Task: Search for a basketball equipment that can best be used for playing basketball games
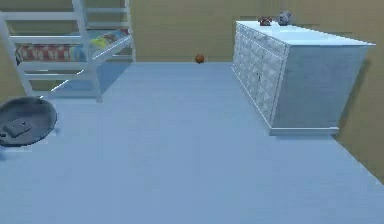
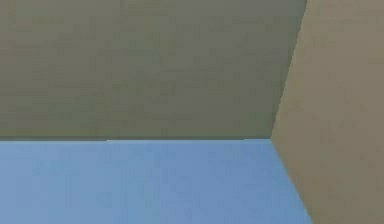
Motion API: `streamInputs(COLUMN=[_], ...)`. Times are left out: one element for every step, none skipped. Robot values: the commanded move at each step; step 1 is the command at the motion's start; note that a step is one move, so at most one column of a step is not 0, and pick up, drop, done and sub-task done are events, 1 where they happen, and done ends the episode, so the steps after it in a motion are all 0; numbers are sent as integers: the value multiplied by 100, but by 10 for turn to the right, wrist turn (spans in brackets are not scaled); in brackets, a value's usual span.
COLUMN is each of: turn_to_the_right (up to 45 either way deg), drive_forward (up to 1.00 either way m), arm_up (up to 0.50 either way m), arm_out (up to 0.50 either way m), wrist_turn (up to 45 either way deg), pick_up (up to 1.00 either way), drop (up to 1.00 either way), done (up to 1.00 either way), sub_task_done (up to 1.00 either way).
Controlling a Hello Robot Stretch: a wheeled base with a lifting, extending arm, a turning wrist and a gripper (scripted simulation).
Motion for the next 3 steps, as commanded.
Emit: streamInputs(turn_to_the_right=[-390,0,-450], drive_forward=[0,40,0], arm_up=[0,0,0], arm_out=[0,0,0], wrist_turn=[0,0,0], pick_up=[0,0,0], drop=[0,0,0], done=[0,0,0], sub_task_done=[0,0,0])
